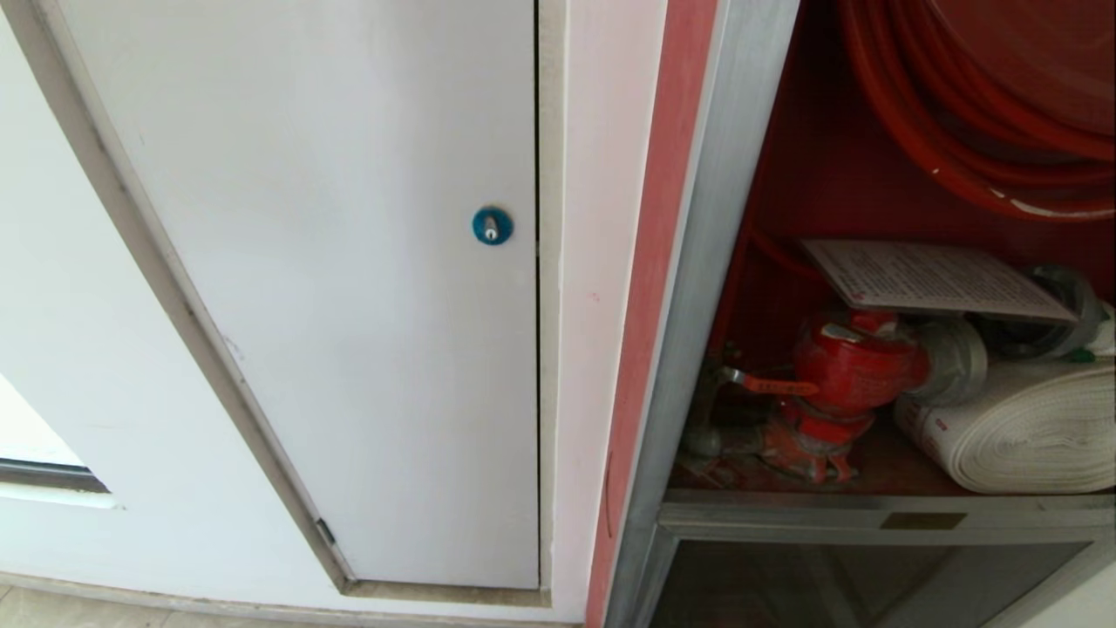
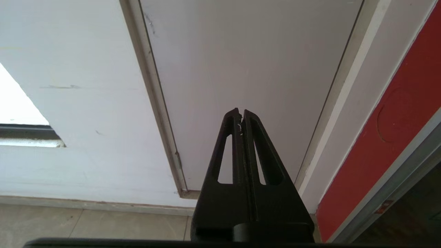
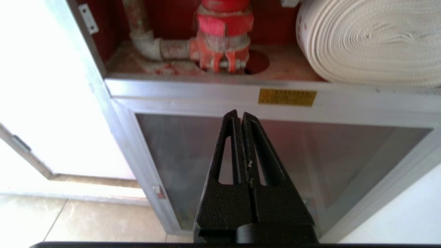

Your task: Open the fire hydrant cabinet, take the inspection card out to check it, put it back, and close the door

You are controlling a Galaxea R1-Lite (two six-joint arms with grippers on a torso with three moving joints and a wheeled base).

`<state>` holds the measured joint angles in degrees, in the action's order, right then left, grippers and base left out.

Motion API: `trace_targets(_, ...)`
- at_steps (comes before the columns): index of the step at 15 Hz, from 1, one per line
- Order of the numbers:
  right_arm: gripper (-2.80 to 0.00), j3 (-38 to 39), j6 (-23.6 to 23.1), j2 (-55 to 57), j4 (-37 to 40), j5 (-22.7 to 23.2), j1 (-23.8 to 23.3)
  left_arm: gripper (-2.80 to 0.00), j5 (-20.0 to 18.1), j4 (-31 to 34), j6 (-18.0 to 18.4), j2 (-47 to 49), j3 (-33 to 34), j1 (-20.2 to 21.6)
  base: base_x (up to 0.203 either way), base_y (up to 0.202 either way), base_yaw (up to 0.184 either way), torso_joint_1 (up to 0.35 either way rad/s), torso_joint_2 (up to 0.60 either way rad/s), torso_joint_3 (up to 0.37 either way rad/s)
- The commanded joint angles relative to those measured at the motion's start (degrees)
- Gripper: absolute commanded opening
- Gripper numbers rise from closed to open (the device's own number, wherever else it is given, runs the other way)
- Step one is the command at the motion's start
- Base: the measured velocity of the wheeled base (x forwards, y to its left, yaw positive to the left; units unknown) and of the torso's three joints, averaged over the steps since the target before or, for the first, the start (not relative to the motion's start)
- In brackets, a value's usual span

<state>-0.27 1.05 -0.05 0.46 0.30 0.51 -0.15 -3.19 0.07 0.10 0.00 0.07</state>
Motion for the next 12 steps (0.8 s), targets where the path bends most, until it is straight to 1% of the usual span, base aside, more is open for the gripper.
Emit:
trace_targets(1, -2.80, 0.00, 0.01, 0.05, -0.01, 0.05, 0.02, -2.80, 0.34, -0.06, -0.25, 0.08, 1.14, 0.01, -0.137, 0.000, -0.001, 0.013, 0.01, -0.006)
trace_targets(12, -2.80, 0.00, 0.01, 0.05, 0.05, 0.05, 0.02, -2.80, 0.50, -0.06, -0.60, 0.08, 1.14, 0.01, -0.195, 0.000, 0.002, -0.002, 0.00, 0.004)
